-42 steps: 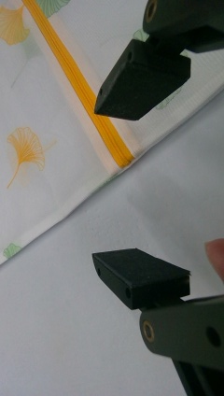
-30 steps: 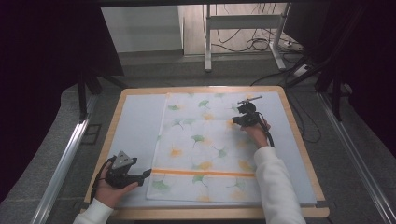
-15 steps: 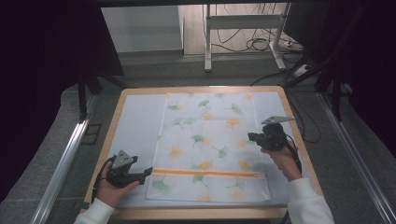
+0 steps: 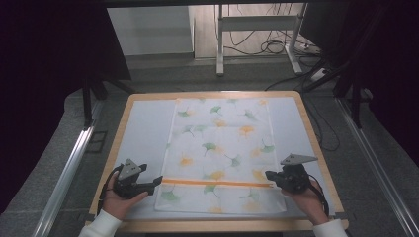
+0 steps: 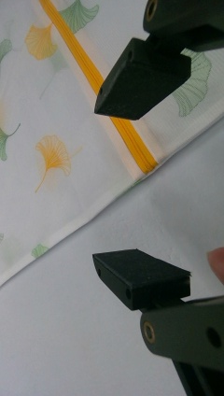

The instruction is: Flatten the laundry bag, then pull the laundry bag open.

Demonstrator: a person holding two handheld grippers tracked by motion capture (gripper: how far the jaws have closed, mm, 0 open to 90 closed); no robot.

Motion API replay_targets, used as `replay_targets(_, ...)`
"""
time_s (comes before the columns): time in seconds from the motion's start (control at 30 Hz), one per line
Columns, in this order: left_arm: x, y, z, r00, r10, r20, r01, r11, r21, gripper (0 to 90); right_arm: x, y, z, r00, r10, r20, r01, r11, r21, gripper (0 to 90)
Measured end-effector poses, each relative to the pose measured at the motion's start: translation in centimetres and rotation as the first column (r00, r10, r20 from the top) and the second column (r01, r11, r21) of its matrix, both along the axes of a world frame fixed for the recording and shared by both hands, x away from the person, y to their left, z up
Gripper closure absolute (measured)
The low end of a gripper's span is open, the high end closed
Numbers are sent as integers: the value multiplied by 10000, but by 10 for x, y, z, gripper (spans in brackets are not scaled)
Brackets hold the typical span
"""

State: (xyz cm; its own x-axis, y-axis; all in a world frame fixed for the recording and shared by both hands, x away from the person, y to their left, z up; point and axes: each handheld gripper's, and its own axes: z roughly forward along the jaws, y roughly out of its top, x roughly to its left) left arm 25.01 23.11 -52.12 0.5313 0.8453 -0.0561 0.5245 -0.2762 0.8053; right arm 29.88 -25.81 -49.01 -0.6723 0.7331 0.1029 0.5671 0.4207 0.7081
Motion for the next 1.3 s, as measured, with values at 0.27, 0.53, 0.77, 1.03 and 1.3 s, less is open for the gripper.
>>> replay_targets(0.27,-1,-2,1,9998,-127,-120,128,9999,36,255,-24,10,-6,9989,433,-166,-436,9989,-154,892)
replay_targets(0.53,1,-6,2,9993,-333,-161,335,9993,153,258,-42,-2,-11,9995,102,-306,-108,9997,-216,892)
replay_targets(0.77,2,-18,10,9975,-693,146,687,9969,381,236,-46,-2,-11,9996,49,-264,-61,9989,-475,892)
replay_targets(1.03,10,-54,20,9827,-1847,-115,1850,9823,305,261,-52,-8,-14,9993,-89,-368,66,9980,-633,892)
replay_targets(1.3,18,-99,29,9548,-2961,-258,2971,9531,579,310,-57,-16,-18,9985,-369,-396,334,9958,-854,892)
